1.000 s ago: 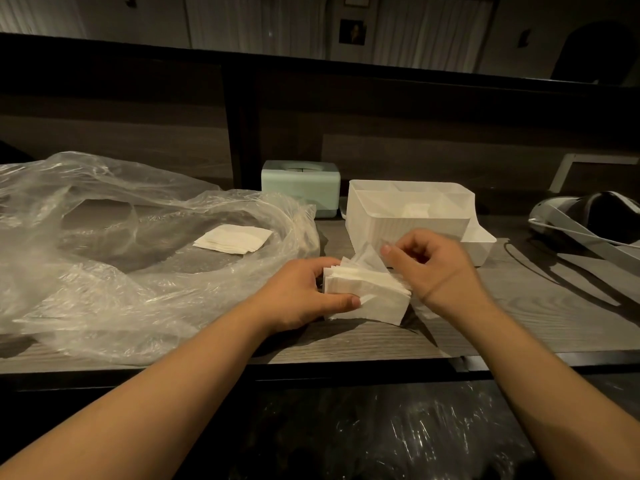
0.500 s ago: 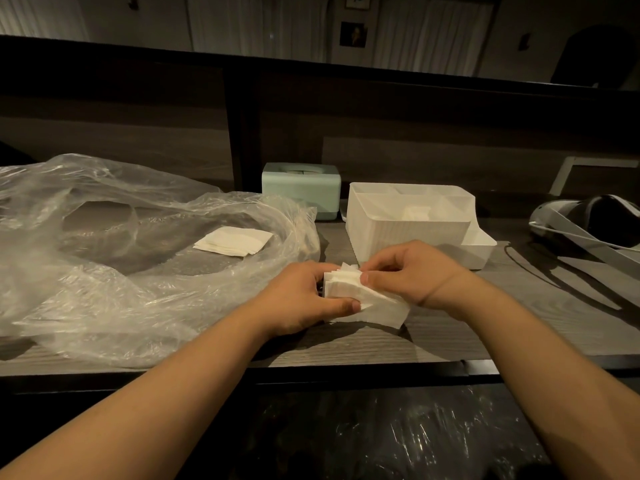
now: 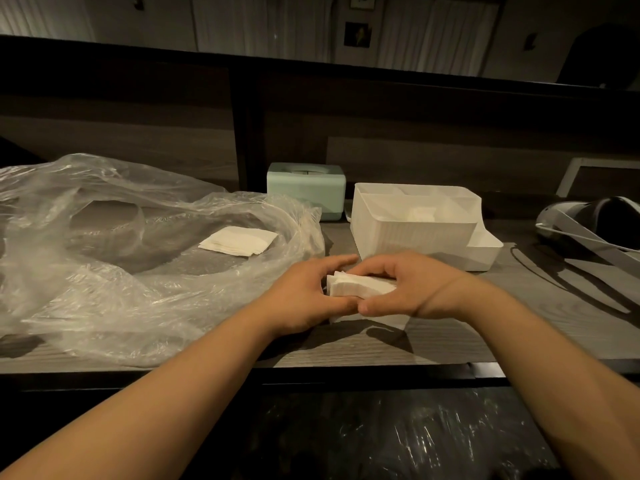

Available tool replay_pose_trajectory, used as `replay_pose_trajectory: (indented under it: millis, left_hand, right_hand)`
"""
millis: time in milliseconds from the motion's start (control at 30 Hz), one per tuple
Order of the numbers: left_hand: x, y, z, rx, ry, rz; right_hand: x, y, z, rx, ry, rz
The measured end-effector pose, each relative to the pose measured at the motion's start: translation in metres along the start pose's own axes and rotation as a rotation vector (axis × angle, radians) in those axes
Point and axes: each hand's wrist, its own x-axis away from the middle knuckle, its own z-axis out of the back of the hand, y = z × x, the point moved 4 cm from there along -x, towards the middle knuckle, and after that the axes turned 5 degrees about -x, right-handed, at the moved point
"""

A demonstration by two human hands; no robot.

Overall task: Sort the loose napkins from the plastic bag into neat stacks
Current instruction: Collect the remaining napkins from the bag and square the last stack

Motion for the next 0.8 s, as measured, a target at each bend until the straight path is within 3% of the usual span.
replay_pose_trajectory:
  millis: [233,333,433,633,700,800]
  left_hand:
    - [-0.002,-0.007,-0.002,0.129,0.023,0.068]
    - [-0.003,-0.003,-0.001,0.058,-0.021,0.056]
    - [-0.004,-0.005,-0.005,0.165,-0.102,0.087]
    - [-0.003,-0.006,-0.006,0.223,-0.083,0.049]
    - [-0.003,-0.008,-0.005,0.215,-0.048,0.058]
    - [-0.004,-0.009,-0.002,0.166,-0.015,0.041]
  right_hand:
    - [0.019,0.024,0.005,-0.13,0.167,-0.107]
    - [0.028,0.031,-0.003,-0.26,0.258,-0.096]
    - [0.03,0.034,-0.015,-0.363,0.303,-0.062]
    - [0.031,0.033,-0.021,-0.4,0.375,-0.022]
    - [0.032,0.036,-0.025,-0.371,0.466,-0.038]
    - [0.037,0.041,-0.033,-0.07,0.561,-0.176]
